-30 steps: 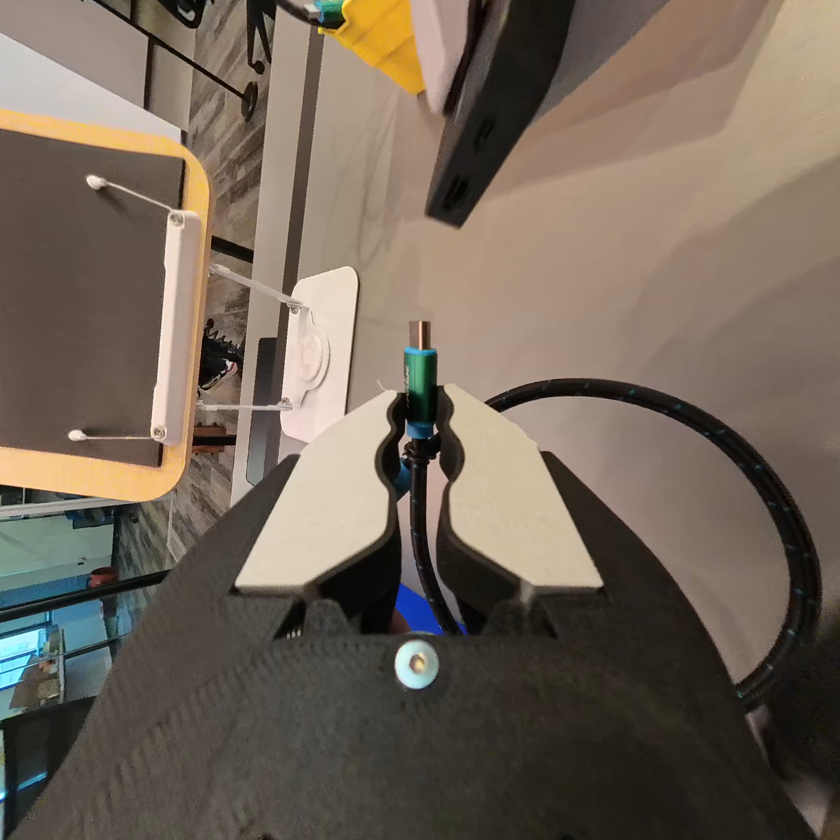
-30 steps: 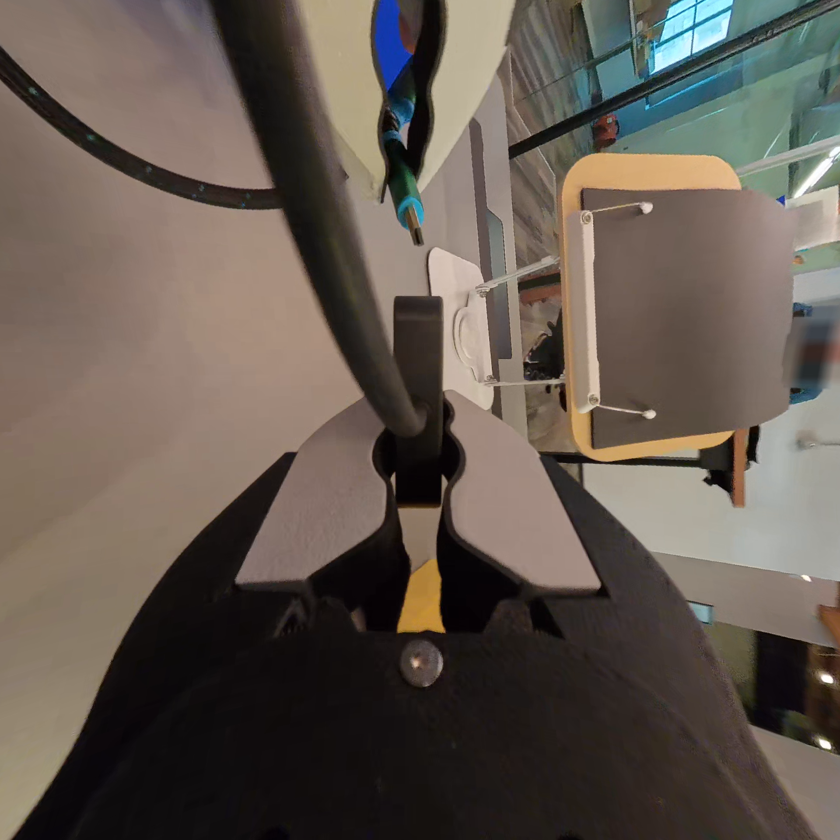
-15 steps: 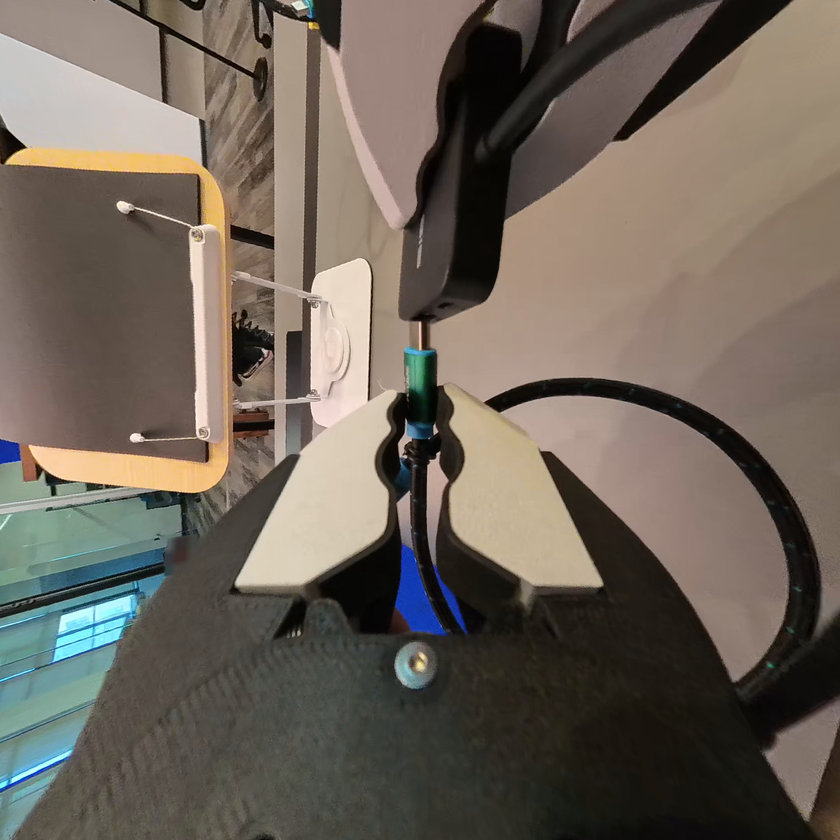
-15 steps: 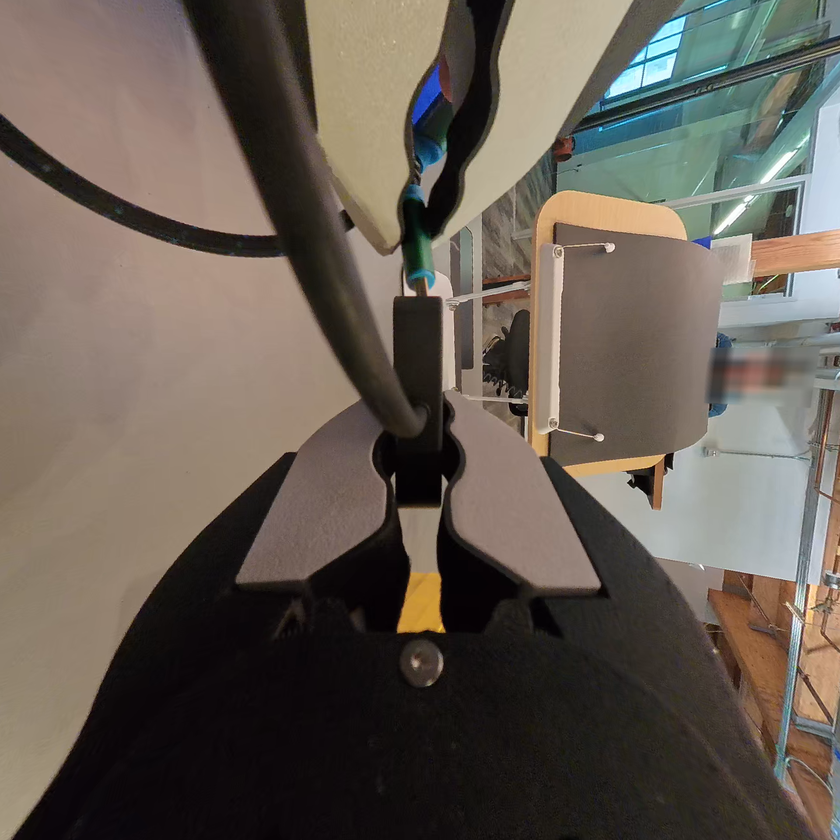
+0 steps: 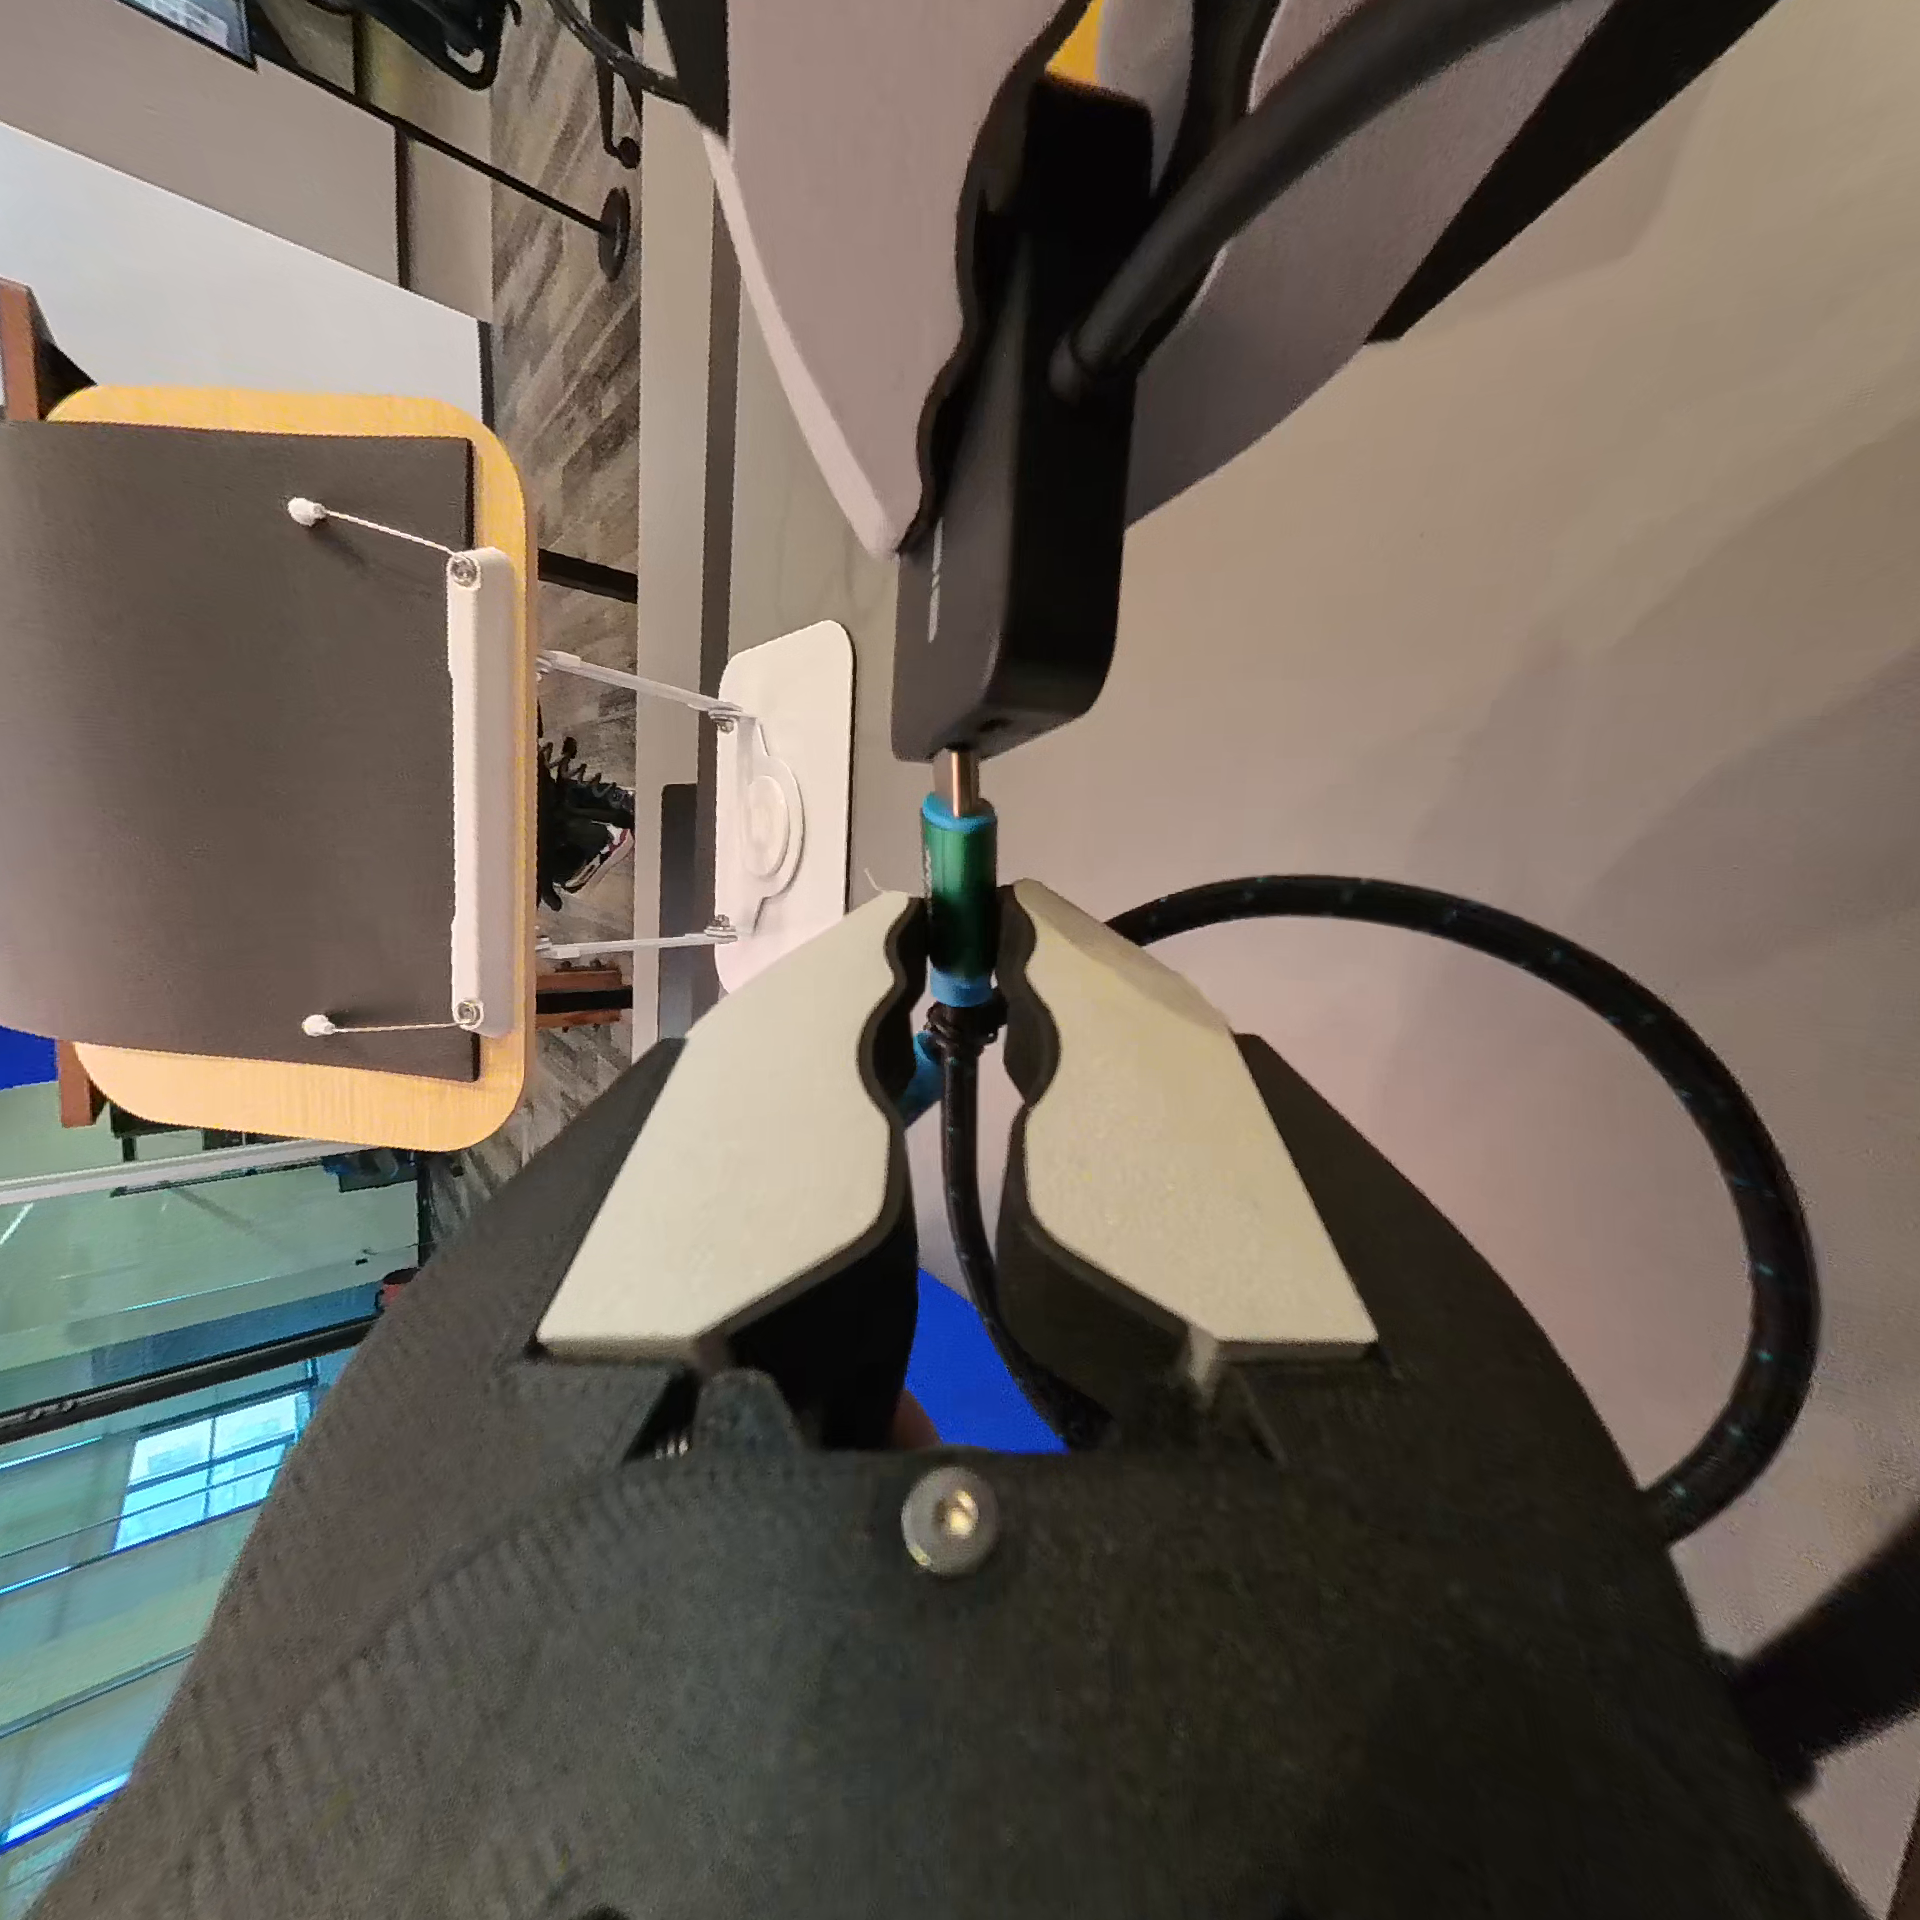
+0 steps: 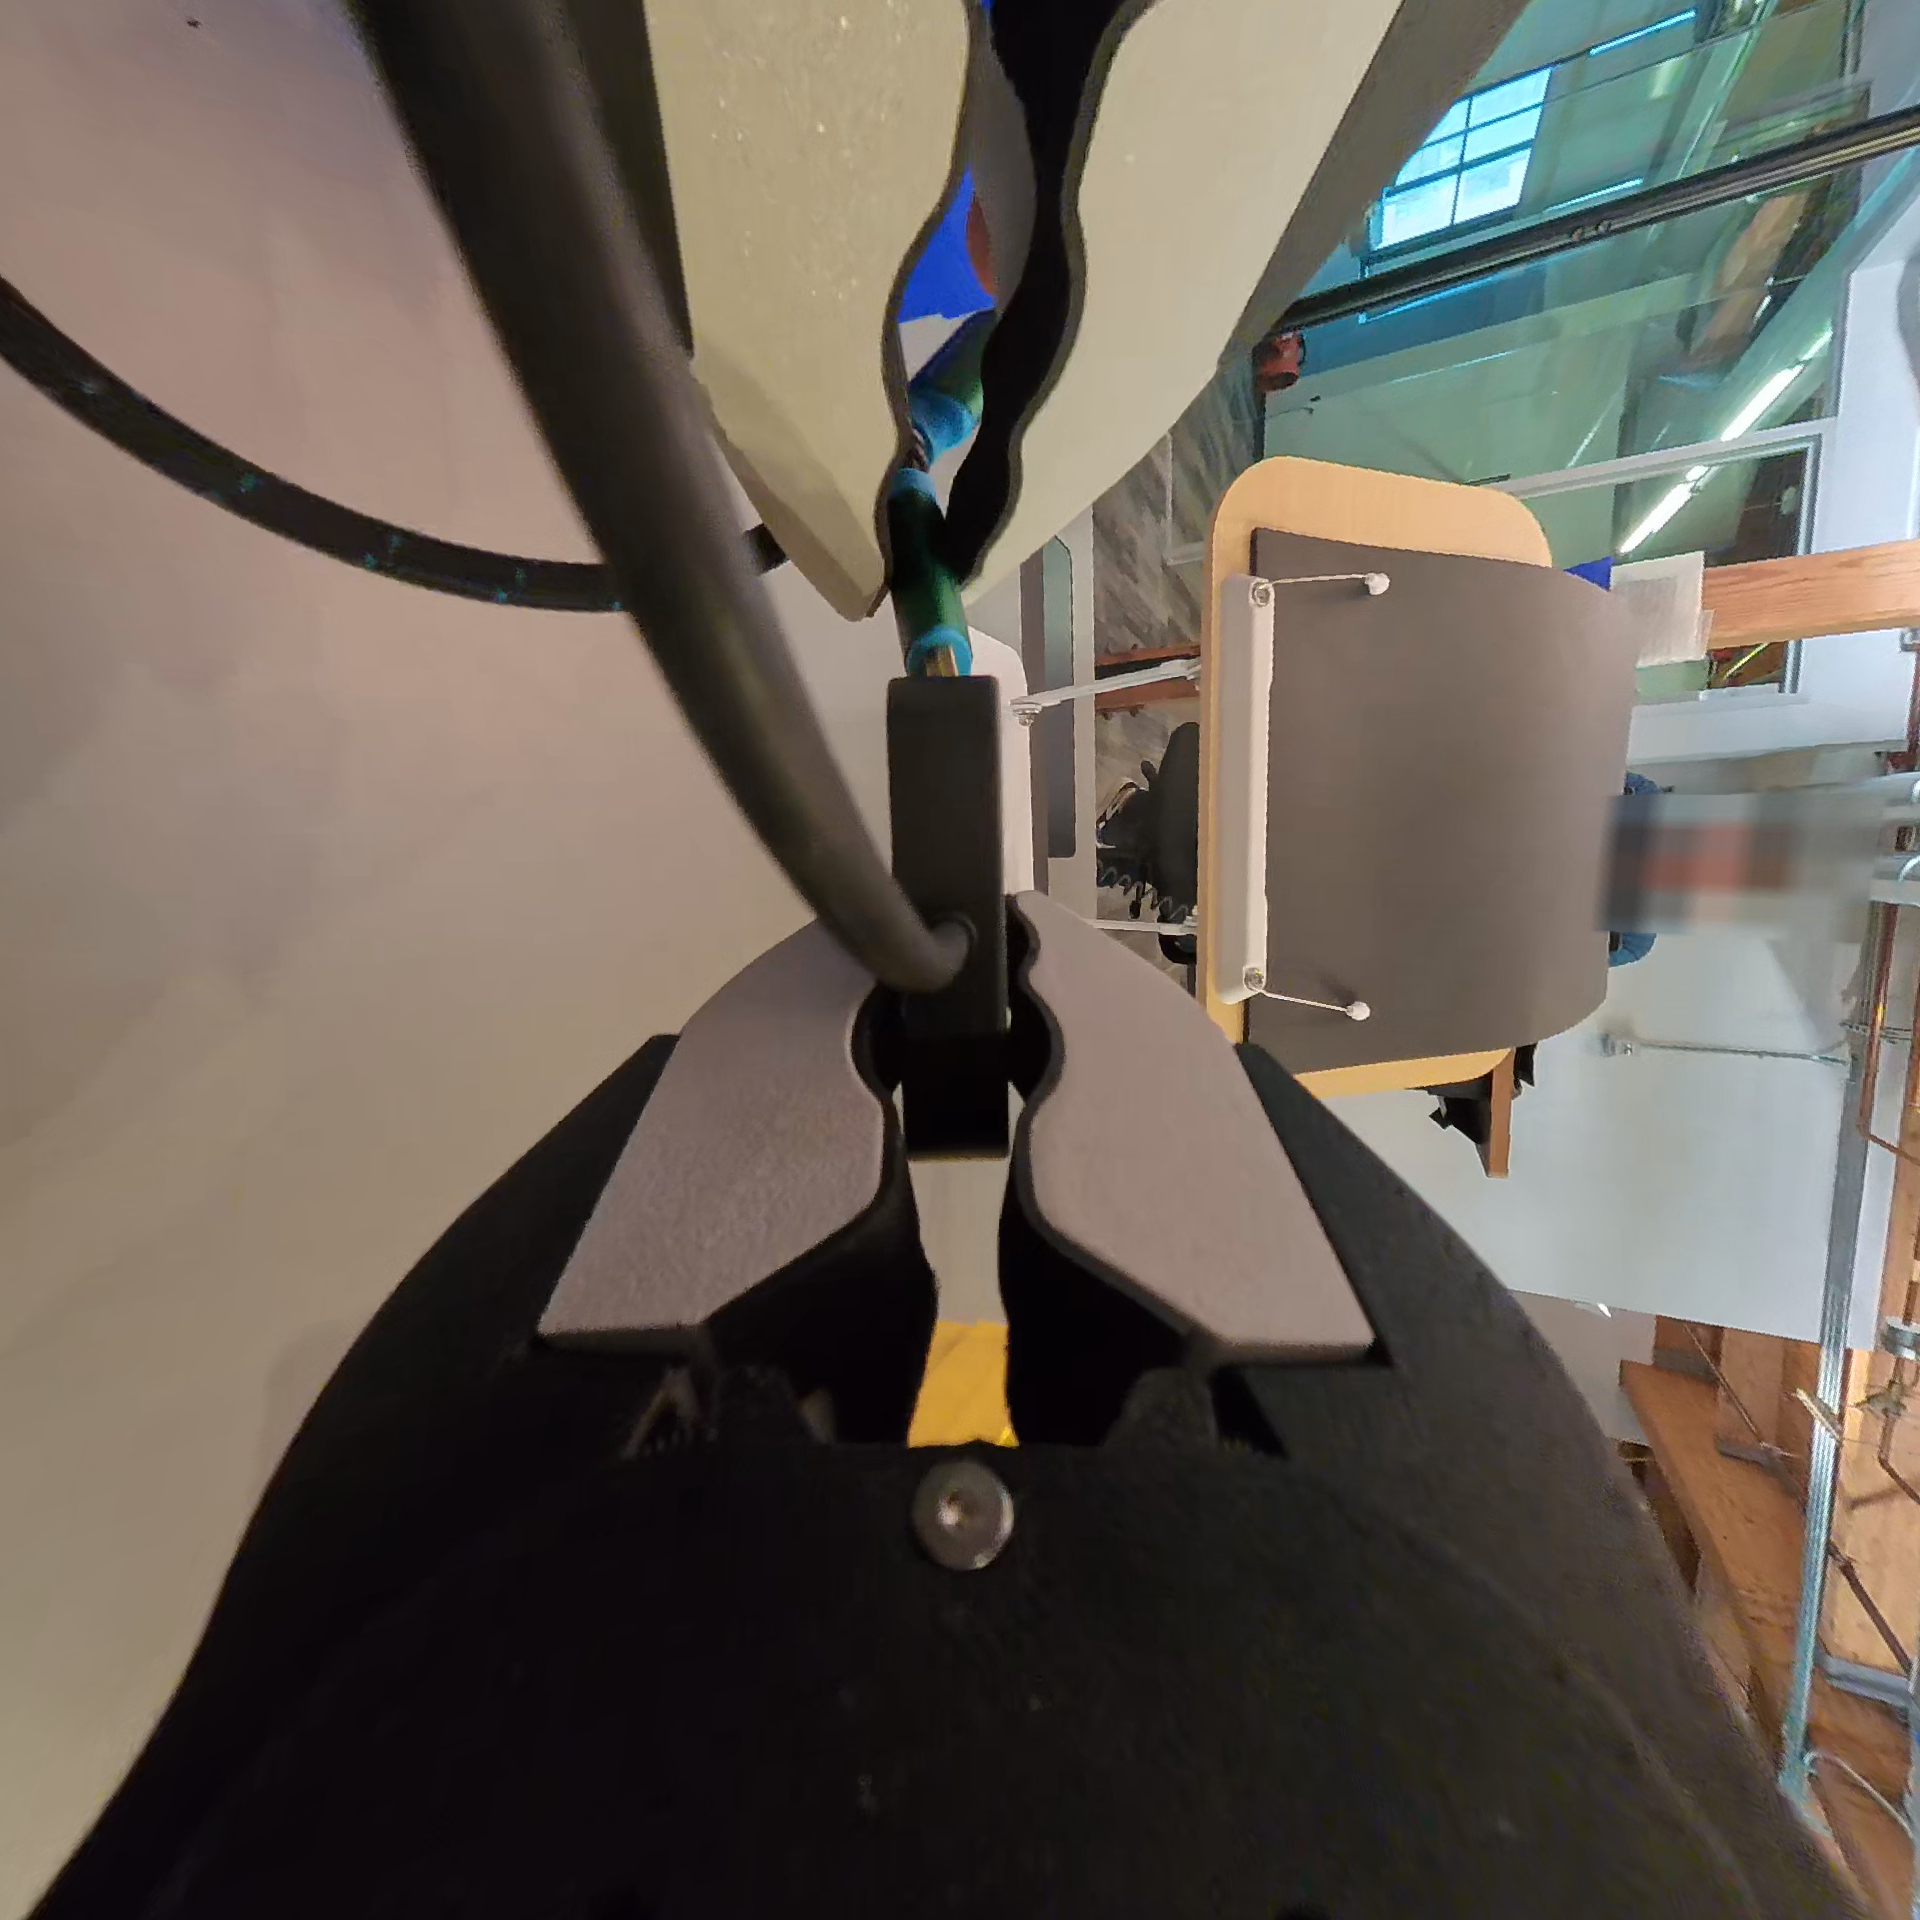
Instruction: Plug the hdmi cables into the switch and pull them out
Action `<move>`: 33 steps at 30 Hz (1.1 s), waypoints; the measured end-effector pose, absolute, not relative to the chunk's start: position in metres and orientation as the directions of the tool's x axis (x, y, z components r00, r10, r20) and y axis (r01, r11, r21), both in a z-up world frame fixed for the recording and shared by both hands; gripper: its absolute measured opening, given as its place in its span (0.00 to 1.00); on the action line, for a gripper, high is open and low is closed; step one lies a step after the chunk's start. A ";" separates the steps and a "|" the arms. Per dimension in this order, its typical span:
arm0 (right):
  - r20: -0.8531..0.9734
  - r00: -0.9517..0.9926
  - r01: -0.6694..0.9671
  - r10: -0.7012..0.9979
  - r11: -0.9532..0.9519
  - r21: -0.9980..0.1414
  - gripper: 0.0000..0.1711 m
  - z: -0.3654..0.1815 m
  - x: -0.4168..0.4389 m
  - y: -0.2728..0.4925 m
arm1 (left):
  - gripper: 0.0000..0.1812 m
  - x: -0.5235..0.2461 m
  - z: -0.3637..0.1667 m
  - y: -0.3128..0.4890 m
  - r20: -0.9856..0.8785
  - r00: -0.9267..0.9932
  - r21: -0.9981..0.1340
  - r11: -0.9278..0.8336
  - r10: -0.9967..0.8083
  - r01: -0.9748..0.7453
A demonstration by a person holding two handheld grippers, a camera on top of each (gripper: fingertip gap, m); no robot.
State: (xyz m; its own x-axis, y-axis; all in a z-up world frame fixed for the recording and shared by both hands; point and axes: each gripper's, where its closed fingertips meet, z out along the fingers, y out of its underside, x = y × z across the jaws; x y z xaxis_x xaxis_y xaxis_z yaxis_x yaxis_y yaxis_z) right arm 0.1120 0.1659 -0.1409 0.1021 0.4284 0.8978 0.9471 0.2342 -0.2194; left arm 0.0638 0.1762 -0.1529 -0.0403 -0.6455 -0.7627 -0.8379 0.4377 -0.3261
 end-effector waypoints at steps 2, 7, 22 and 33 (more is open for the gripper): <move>0.900 0.093 0.949 0.427 0.236 -0.211 0.07 -0.141 0.112 0.166 | 0.07 0.064 -0.153 0.177 -0.757 -0.035 -0.331 0.429 -0.652 -0.840; 0.894 0.072 0.955 0.441 0.227 -0.189 0.07 -0.147 0.113 0.167 | 0.06 0.063 -0.156 0.175 -0.735 -0.033 -0.343 0.413 -0.677 -0.844; 0.888 0.015 0.969 0.460 0.211 -0.126 0.07 -0.158 0.117 0.168 | 0.06 0.065 -0.164 0.173 -0.712 -0.039 -0.351 0.403 -0.701 -0.845; 0.893 0.031 0.954 0.449 0.254 -0.161 0.07 -0.147 0.108 0.161 | 0.06 0.065 -0.163 0.178 -0.734 -0.009 -0.356 0.395 -0.679 -0.847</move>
